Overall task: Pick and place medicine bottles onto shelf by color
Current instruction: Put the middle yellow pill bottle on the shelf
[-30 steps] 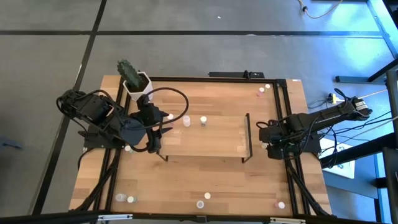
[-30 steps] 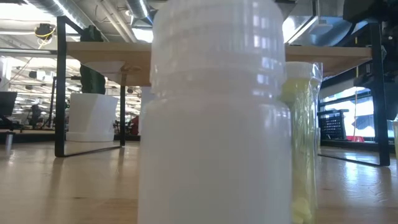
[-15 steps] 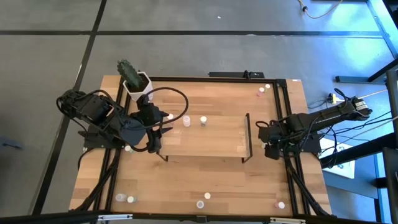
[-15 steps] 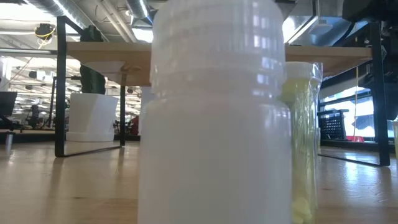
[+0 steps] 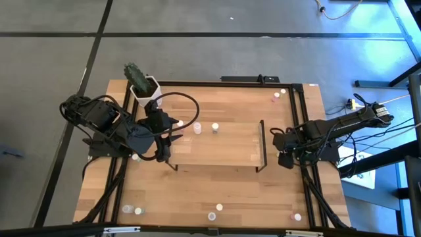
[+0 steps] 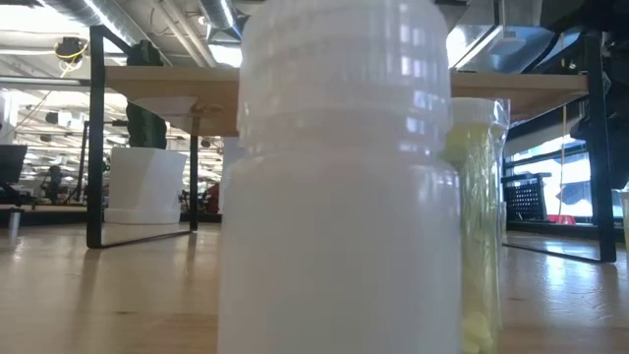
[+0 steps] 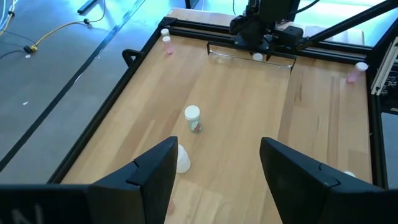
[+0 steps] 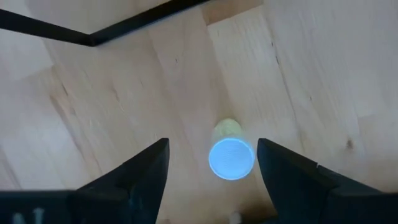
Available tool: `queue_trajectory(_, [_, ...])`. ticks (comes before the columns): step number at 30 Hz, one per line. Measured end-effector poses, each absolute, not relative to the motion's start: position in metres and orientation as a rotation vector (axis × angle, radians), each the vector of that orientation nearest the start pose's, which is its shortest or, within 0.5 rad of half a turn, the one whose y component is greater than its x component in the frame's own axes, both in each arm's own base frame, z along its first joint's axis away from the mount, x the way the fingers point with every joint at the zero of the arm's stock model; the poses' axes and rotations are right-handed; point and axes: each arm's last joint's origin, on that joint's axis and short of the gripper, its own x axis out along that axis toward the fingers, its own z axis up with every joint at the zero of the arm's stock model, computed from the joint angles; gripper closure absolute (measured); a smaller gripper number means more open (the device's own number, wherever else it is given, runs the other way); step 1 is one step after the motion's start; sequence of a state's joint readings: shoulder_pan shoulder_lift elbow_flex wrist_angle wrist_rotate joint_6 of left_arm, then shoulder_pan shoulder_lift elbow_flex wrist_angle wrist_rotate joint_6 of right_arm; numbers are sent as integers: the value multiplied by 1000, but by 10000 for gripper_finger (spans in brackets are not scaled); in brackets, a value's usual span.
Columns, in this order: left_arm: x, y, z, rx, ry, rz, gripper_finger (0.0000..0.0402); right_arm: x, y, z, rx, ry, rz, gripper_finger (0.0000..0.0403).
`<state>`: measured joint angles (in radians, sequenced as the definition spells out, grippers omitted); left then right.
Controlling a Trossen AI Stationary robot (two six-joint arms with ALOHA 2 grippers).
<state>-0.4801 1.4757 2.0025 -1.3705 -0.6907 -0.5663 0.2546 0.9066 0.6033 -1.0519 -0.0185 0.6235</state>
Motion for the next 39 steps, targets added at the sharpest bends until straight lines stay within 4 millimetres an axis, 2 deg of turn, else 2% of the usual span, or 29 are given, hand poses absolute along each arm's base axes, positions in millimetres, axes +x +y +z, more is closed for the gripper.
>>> queue_trajectory(25, [218, -93, 474, -67, 622, 384, 179, 124, 31, 201, 686, 1292, -552, 157])
queue_trajectory(39, [218, -93, 474, -68, 622, 384, 179, 124, 32, 200, 697, 1325, -511, 157])
